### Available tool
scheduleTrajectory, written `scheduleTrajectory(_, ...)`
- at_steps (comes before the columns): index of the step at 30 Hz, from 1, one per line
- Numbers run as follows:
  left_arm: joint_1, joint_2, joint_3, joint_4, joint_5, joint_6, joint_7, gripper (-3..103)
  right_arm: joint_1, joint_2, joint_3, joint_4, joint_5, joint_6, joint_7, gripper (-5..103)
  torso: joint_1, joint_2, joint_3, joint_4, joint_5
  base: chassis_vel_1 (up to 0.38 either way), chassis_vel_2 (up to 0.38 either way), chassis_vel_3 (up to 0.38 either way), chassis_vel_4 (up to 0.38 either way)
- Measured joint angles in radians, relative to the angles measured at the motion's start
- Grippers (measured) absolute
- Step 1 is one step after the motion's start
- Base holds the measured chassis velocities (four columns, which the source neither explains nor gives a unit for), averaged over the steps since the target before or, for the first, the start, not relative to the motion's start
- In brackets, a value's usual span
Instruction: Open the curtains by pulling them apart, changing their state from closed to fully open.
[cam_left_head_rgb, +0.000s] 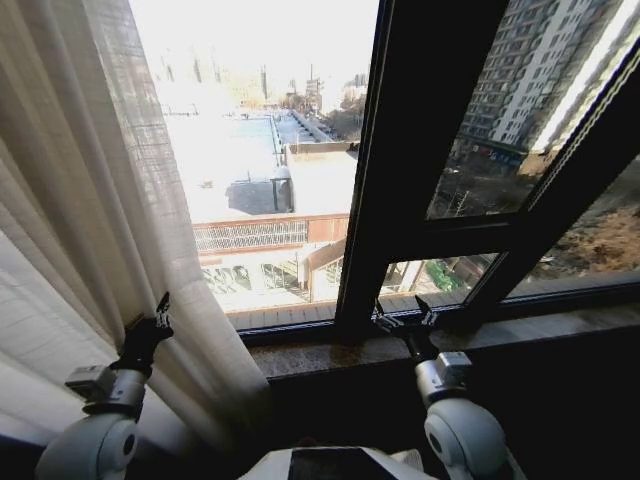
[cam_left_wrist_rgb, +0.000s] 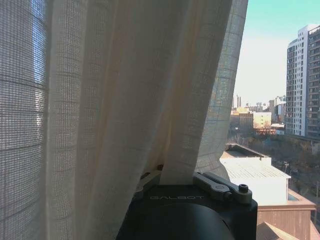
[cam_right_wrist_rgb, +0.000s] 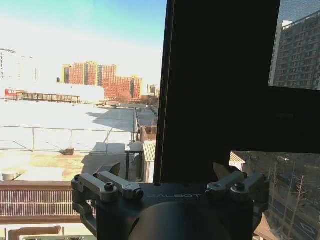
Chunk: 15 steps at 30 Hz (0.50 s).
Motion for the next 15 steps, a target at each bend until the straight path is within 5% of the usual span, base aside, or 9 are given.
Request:
scheduleTrajectory(5, 0.000, 0.000, 0.004, 0.000, 0.002, 0.000, -0.001, 0, 0.001, -0.001, 0.000, 0.000, 0.000, 0.001, 0.001, 100, 0.000, 0.000, 0.000, 0.0000, -0.0006, 0.282, 0.117, -0.276, -0.139)
scheduleTrajectory(15, -0.001, 0.011, -0.005, 0.006, -0.005, 0.001, 0.000, 0, 0.006, 0.005, -0.009, -0.010, -0.004, 0.021, 0.001, 100, 0.000, 0.000, 0.000, -0.0001, 0.0006, 0.188, -0.107, -0.192, 0.128)
